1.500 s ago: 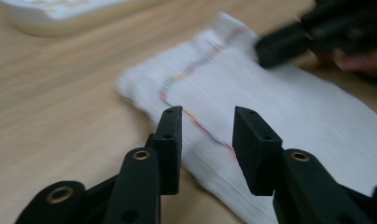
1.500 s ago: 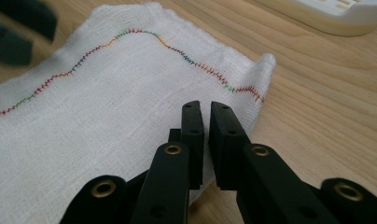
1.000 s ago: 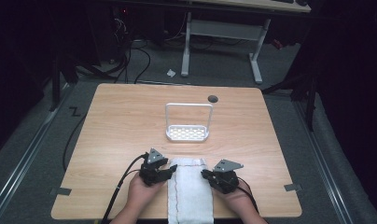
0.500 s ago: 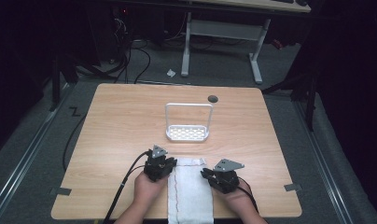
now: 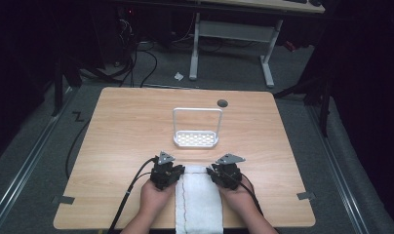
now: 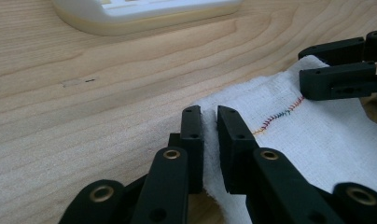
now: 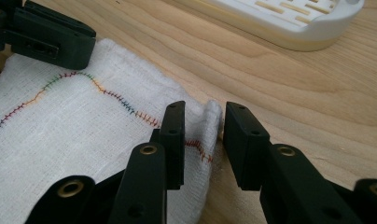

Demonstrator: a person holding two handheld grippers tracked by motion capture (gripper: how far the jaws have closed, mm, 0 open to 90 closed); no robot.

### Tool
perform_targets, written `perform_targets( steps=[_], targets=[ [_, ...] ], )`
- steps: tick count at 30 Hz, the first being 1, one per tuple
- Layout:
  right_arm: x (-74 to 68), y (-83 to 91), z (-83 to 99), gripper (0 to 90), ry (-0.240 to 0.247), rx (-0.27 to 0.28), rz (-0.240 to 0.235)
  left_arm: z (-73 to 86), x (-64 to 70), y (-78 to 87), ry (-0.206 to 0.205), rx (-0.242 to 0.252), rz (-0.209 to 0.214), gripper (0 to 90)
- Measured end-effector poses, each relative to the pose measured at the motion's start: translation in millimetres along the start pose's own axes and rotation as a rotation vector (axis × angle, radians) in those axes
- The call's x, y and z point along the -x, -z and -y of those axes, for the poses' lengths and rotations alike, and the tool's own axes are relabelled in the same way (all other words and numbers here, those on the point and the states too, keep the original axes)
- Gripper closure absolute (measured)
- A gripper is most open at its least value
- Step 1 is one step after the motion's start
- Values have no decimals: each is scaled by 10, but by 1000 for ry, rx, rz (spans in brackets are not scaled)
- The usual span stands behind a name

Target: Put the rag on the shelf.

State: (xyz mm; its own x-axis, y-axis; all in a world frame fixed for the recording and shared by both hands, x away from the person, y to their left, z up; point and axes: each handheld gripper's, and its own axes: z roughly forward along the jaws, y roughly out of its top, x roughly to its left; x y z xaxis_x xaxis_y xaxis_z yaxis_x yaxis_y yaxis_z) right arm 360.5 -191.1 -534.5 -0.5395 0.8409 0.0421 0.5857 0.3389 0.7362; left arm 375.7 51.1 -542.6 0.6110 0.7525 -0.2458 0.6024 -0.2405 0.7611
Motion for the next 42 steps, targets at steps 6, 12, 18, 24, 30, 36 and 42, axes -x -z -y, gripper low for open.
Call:
perform_targets(
  steps=[6, 12, 18, 24, 30, 36, 42],
  targets=[
    [-25, 3, 24, 804, -3, 11, -12, 1, 4, 0, -1, 1, -4, 810],
    [-29, 8, 35, 852, 10, 23, -26, 1, 8, 3, -2, 2, -12, 806],
    [-62, 87, 33, 858, 33, 74, -19, 13, 26, 61, -22, 50, -6, 823],
    [-140, 234, 19, 857, 69, 159, 6, 4, 156, 243, -36, 181, -14, 826],
    [-260, 438, 33, 856, 105, 271, 48, 51, 338, 451, -87, 318, -61, 826],
    [-392, 585, 40, 856, 142, 369, 80, 78, 496, 657, -120, 432, -95, 826],
    [-469, 713, -11, 856, 175, 429, 101, 23, 524, 787, -113, 468, -71, 826]
  ],
)
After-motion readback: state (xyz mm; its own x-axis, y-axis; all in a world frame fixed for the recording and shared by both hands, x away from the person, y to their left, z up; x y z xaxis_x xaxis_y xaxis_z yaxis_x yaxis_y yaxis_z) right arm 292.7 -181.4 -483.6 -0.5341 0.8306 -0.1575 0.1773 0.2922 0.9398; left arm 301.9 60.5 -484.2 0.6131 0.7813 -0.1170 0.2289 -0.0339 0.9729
